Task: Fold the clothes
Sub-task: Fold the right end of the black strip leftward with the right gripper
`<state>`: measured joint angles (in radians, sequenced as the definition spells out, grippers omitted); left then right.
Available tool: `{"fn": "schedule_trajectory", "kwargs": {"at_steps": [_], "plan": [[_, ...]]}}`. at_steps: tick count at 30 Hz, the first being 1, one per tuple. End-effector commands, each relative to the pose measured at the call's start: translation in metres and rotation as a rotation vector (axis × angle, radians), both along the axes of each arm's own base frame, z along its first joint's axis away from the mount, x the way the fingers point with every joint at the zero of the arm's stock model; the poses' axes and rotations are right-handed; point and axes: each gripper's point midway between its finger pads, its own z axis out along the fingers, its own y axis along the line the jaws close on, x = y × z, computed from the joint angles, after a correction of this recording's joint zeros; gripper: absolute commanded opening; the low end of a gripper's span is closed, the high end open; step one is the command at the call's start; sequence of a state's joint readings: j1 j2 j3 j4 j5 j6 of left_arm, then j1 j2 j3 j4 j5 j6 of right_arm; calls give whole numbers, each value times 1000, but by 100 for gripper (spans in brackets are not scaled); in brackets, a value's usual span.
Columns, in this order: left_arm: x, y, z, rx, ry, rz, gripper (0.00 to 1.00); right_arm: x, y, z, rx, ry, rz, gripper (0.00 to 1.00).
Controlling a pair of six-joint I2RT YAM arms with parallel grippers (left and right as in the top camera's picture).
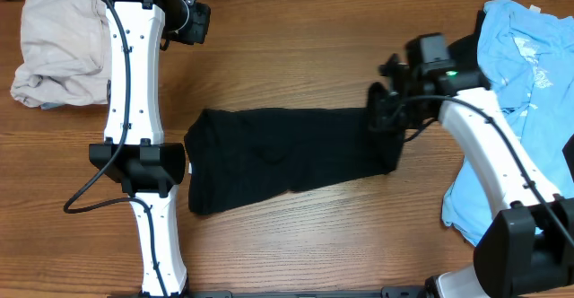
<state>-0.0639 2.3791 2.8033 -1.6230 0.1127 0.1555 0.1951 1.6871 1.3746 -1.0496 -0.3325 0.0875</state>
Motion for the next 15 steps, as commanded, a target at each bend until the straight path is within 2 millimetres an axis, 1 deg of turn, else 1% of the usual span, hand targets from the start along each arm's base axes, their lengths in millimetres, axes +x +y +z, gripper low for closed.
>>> {"fn": "schedule_trajectory", "kwargs": {"at_steps": [1, 6, 11, 13, 15], "plan": [[-2, -3, 22, -25, -55, 4, 4, 5, 26, 17, 22, -60, 12, 4], [-2, -3, 22, -25, -56, 3, 5, 8, 64, 12, 45, -88, 52, 4], [-2, -3, 22, -21, -56, 2, 5, 7, 96, -4, 60, -79, 95, 6], [-2, -3, 22, -21, -55, 2, 6, 2, 107, -11, 57, -68, 123, 9], [-2, -3, 22, -21, -55, 2, 6, -4, 118, -15, 57, -58, 154, 18]]}}
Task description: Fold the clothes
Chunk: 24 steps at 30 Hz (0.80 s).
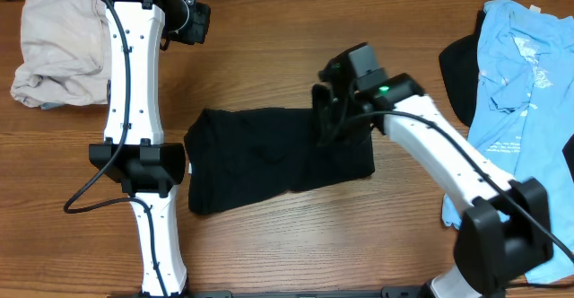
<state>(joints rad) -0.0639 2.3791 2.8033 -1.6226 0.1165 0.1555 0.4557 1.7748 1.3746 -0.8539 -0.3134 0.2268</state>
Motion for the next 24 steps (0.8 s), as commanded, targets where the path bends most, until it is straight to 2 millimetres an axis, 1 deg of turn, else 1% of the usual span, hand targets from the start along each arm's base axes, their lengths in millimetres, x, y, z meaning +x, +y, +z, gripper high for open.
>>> {"fn": "schedule_trajectory", "kwargs": {"at_steps": [1, 2, 4, 6, 8, 10, 12, 16, 17, 18, 19, 20, 21, 22, 24], "plan": [[-2, -2, 22, -17, -55, 4, 6, -5, 22, 3, 16, -8, 39, 27], [-2, -2, 22, -17, -55, 4, 6, -8, 28, 3, 18, -11, 57, 43], [-2, -2, 22, -17, -55, 4, 6, -14, 38, 4, 23, -20, 86, 65], [-2, -2, 22, -18, -55, 4, 6, -19, 47, 5, 30, -23, 110, 75], [-2, -2, 22, -17, -53, 5, 6, -23, 51, 8, 48, -13, 123, 79], [-4, -1, 21, -13, -46, 6, 6, -25, 47, 11, 47, -5, 118, 81], [-6, -1, 20, -9, -37, -1, 6, -23, 36, 11, 32, 5, 92, 82], [-8, -1, 19, -8, -28, -4, 6, -19, 6, 4, -32, 46, 29, 82], [-11, -1, 18, -9, -15, -3, 9, -18, -2, 2, -53, 56, 9, 82], [-14, -1, 16, -12, 1, -2, 14, -17, -7, 1, -66, 61, -2, 82], [-18, -1, 15, -20, 20, 13, 21, -16, -14, 0, -76, 67, -18, 82], [-19, 1, 12, -32, 36, 48, 31, -15, -19, 0, -78, 75, -33, 85], [-20, 0, 12, -54, 44, 57, 38, -13, -26, -1, -80, 86, -53, 88], [-21, -3, 11, -85, 53, 50, 40, -12, -32, 0, -81, 92, -68, 91], [-22, -9, 14, -167, 61, 38, 42, -9, -50, 2, -86, 111, -114, 94]]}}
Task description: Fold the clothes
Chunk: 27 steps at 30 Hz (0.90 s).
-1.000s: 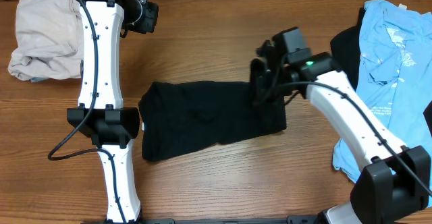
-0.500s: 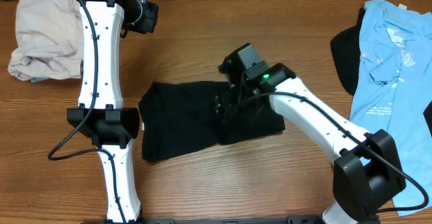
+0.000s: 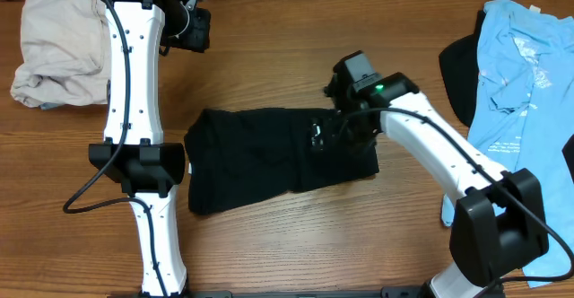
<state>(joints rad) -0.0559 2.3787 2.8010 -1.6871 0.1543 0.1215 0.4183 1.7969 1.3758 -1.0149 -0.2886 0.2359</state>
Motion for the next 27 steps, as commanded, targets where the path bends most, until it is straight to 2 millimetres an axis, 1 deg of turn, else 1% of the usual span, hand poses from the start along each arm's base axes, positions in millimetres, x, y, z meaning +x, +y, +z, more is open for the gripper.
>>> {"fn": "schedule_trajectory", "kwargs": {"at_steps": [1, 3, 6, 9, 12, 14, 16, 18, 20, 21, 22, 24, 27], "plan": [[-8, -9, 22, -163, -12, 16, 43, 16, -27, 23, 1, -44, -84, 95], [-12, -10, 27, -208, -3, 28, 44, 18, -48, 26, -8, -30, -133, 96], [-31, -2, 22, -170, 54, 46, 45, 19, -75, 31, -15, -16, -201, 98], [-64, 15, 3, -69, 163, 79, 45, 21, -98, 32, -21, -4, -251, 100], [-98, 18, -19, -37, 282, 43, 45, 25, -115, 31, -23, -7, -287, 100], [-114, 16, -35, -39, 338, -1, 44, 28, -121, 31, -24, -20, -288, 100], [-122, 12, -50, -57, 363, -66, 44, 32, -124, 32, -22, -31, -298, 100], [-123, 6, -66, -79, 367, -129, 45, 36, -125, 33, -19, -49, -294, 100], [-121, 5, -82, -82, 363, -139, 45, 38, -125, 33, -18, -58, -291, 100], [-120, 5, -93, -81, 361, -139, 45, 38, -125, 33, -18, -59, -290, 100], [-120, 5, -99, -81, 363, -139, 46, 38, -125, 33, -18, -59, -287, 100], [-124, 5, -117, -74, 381, -132, 45, 37, -125, 33, -21, -59, -277, 100], [-137, 7, -138, -70, 427, -128, 45, 36, -126, 31, -29, -58, -272, 100]]}}
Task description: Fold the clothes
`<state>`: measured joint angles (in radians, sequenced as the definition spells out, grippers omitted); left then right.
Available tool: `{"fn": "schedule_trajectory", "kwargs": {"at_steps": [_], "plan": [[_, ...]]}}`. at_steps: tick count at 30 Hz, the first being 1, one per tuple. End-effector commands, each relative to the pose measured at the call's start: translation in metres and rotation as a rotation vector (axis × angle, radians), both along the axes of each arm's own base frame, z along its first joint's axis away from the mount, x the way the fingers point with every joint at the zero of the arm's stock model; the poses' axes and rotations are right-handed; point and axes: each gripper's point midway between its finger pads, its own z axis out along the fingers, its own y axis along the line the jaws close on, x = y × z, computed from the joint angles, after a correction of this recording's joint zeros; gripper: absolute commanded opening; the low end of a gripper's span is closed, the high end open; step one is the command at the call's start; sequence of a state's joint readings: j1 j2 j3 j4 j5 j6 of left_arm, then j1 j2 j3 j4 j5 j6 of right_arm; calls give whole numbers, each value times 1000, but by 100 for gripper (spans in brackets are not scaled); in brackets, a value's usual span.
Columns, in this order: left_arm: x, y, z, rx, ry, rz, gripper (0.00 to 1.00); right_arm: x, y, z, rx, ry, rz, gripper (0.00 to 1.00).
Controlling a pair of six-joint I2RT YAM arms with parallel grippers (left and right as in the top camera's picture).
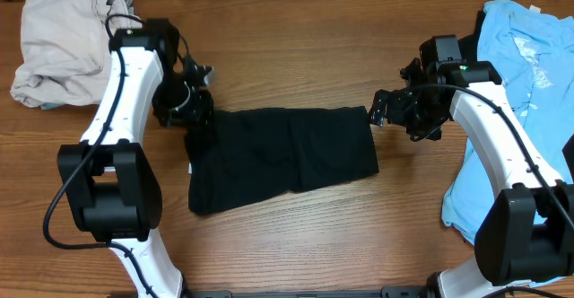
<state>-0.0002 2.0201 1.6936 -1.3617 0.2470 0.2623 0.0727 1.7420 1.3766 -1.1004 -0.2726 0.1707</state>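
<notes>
A black garment (278,154) lies flat as a rough rectangle in the middle of the wooden table. My left gripper (193,117) is down at its upper left corner, touching or just over the cloth; its jaws are hidden against the black fabric. My right gripper (380,109) hovers just off the garment's upper right corner, fingers apart, with nothing between them.
A crumpled beige garment (58,51) sits at the back left. A light blue shirt (520,74) spreads along the right edge and down to the front right, with a dark cloth partly under it behind my right arm.
My right gripper has come off the black garment and now sits to the right of its edge. My left arm has come down from the back to the garment's upper left corner.
My right gripper was at the black garment's right end, which reached further right. It then stood over the garment's middle, and the garment was shorter on that side. The left arm stayed raised at the back. Now the right gripper is off the cloth and the left is at its corner.
</notes>
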Motion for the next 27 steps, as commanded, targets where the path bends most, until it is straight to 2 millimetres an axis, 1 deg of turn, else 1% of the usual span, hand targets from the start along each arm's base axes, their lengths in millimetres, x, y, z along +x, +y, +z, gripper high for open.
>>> {"fn": "schedule_trajectory", "kwargs": {"at_steps": [1, 2, 4, 6, 8, 13, 14, 19, 23, 27], "plan": [[-18, -4, -15, 0, 44, -34, 49, 6, -3, 15, -11, -59, 16, 100], [-21, 0, -21, 27, 60, -18, 55, 5, -3, 15, -15, -58, 15, 100], [-29, 8, -34, 82, 85, -2, 63, 6, -4, 14, -17, -58, 15, 100], [-34, 7, -41, 84, 97, -6, 70, 6, -4, 14, -17, -58, 15, 100], [-37, 6, -47, 83, 103, -8, 75, 5, -4, 14, -17, -57, 15, 100], [-42, 7, -53, 84, 114, -8, 82, 4, -4, 14, -18, -50, 15, 100], [-42, 7, -55, 85, 114, -5, 90, 4, -4, 14, -18, -49, 15, 100], [-40, 11, -67, 120, 107, 78, 94, 4, -4, 14, -18, -50, 15, 100], [-43, 10, -78, 137, 120, 189, 94, 4, -4, 14, -19, -51, 15, 100], [-45, 9, -86, 146, 127, 254, 92, 4, -6, 13, -33, -52, 13, 100]]}}
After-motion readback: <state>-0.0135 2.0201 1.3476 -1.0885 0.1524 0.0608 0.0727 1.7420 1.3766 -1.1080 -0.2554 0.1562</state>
